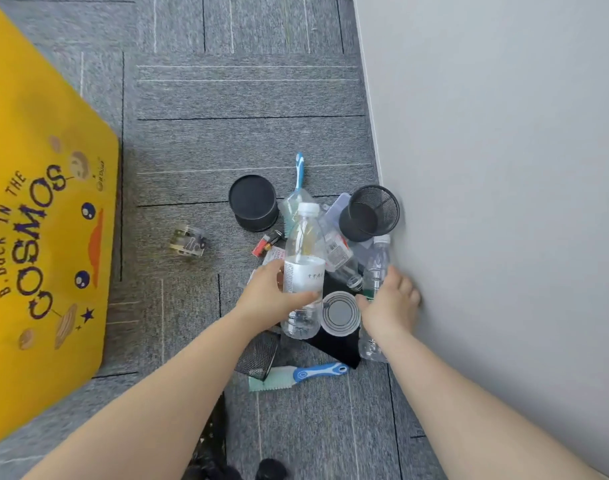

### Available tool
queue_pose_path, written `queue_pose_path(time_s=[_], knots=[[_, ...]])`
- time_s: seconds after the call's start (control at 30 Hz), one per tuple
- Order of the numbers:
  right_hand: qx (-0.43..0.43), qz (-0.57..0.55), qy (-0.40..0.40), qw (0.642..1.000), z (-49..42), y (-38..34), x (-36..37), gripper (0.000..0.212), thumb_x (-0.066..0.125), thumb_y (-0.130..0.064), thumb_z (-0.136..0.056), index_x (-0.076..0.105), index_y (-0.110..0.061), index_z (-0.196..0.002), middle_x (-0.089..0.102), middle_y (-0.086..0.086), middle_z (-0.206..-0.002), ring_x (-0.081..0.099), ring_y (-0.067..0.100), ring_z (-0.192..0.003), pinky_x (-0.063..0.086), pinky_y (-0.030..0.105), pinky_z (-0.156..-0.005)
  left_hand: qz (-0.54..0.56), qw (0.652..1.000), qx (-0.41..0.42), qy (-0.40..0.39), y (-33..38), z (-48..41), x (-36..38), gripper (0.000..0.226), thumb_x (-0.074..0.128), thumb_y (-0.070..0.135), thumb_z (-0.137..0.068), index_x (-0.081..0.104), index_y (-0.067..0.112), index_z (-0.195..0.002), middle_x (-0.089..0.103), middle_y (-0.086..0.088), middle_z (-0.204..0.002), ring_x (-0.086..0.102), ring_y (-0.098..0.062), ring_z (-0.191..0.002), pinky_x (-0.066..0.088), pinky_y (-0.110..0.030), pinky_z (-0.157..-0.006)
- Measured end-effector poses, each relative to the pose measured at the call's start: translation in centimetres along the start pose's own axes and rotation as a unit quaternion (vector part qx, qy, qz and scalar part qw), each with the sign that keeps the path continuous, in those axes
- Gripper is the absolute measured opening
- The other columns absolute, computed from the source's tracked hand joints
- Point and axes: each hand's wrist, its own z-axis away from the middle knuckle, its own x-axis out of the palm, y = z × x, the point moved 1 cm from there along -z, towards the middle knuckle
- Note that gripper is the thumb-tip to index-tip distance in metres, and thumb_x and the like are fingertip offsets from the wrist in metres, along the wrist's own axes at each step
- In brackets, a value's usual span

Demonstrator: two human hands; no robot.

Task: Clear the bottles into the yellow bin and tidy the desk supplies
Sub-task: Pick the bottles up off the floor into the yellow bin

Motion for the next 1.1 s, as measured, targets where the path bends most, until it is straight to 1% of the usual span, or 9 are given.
queue_pose_path(time_s=[0.17,0.27,0.37,0.47,0.6,0.73,0.87,1.0,1.1], knots=[[0.029,-0.054,0.017,0.998,-0.1,-0.6,1.3,0.079,0.074,-0.033,-0.079,0.029,-0.018,-0.142,0.030,0.013,-0.141,0.048,0.039,-0.117,0.042,0.043,-0.094,-0.001,1.000,-0.022,0.015,-1.9,0.9,-1.0,0.066,0.078,0.054,-0.062,0.052,0.030,-0.117,0.054,0.005,-0.118,0.055,-0.011,-0.102,0.048,-0.034,-0.089],[0.051,-0.080,0.000,0.995,-0.1,-0.3,1.7,0.083,0.074,-0.025,-0.080,0.024,-0.022,-0.146,0.024,0.013,-0.147,0.046,0.040,-0.120,0.039,0.044,-0.098,-0.002,0.999,-0.025,0.027,-2.4,1.5,-1.5,0.064,0.078,0.053,-0.064,0.052,0.032,-0.118,0.053,0.006,-0.119,0.054,-0.010,-0.103,0.047,-0.033,-0.089],[0.062,-0.116,-0.009,0.991,0.4,-0.3,1.2,0.085,0.076,-0.023,-0.077,0.026,-0.013,-0.146,0.034,0.017,-0.144,0.039,0.037,-0.128,0.034,0.041,-0.103,0.010,0.999,-0.030,0.042,-2.5,2.6,-2.1,0.060,0.078,0.053,-0.063,0.054,0.033,-0.114,0.056,0.006,-0.115,0.056,-0.008,-0.099,0.048,-0.032,-0.087],[0.033,-0.182,-0.012,0.983,2.0,-0.8,-0.3,0.081,0.077,-0.027,-0.074,0.034,-0.012,-0.141,0.040,0.014,-0.138,0.043,0.032,-0.123,0.038,0.040,-0.100,0.017,0.997,-0.038,0.064,-1.6,4.7,-3.3,0.055,0.075,0.054,-0.062,0.053,0.035,-0.109,0.056,0.004,-0.114,0.057,-0.010,-0.097,0.050,-0.034,-0.085],[-0.036,-0.238,-0.032,0.970,5.2,-3.0,-3.8,0.071,0.076,-0.030,-0.075,0.041,-0.016,-0.134,0.042,0.008,-0.136,0.045,0.025,-0.121,0.038,0.037,-0.099,0.055,0.989,-0.023,0.135,1.1,9.1,-5.4,0.056,0.076,0.039,-0.071,0.047,0.029,-0.118,0.054,0.003,-0.113,0.056,-0.007,-0.094,0.048,-0.023,-0.071],[-0.112,-0.312,-0.062,0.941,10.1,-7.1,-8.5,0.070,0.076,-0.030,-0.077,0.041,-0.014,-0.136,0.043,0.006,-0.138,0.047,0.023,-0.120,0.035,0.030,-0.093,0.089,0.975,-0.016,0.202,3.6,15.5,-8.2,0.067,0.074,0.048,-0.066,0.042,0.031,-0.122,0.052,0.006,-0.114,0.057,-0.007,-0.092,0.054,-0.038,-0.081],[-0.217,-0.374,-0.130,0.892,16.0,-12.8,-13.6,0.072,0.072,-0.034,-0.082,0.034,-0.014,-0.140,0.041,0.000,-0.135,0.041,0.014,-0.117,0.033,0.031,-0.098,0.122,0.948,0.001,0.293,4.8,24.1,-11.9,0.062,0.073,0.046,-0.068,0.039,0.035,-0.118,0.052,0.013,-0.108,0.059,-0.001,-0.081,0.054,-0.036,-0.077],[-0.292,-0.423,-0.195,0.835,21.4,-21.2,-17.6,0.068,0.069,-0.036,-0.084,0.034,-0.013,-0.137,0.042,-0.003,-0.127,0.044,0.014,-0.113,0.037,0.031,-0.095,0.093,0.892,-0.006,0.442,3.8,31.8,-19.0,0.061,0.070,0.053,-0.064,0.042,0.032,-0.115,0.053,0.006,-0.116,0.054,-0.012,-0.100,0.048,-0.038,-0.088],[-0.353,-0.425,-0.227,0.802,25.1,-28.2,-19.7,0.057,0.062,-0.048,-0.086,0.039,-0.014,-0.126,0.051,-0.002,-0.114,0.053,0.014,-0.099,0.045,0.030,-0.084,0.024,0.846,-0.052,0.531,1.7,35.7,-25.9,0.067,0.069,0.052,-0.073,0.045,0.025,-0.130,0.053,-0.002,-0.130,0.052,-0.023,-0.115,0.044,-0.039,-0.094]])
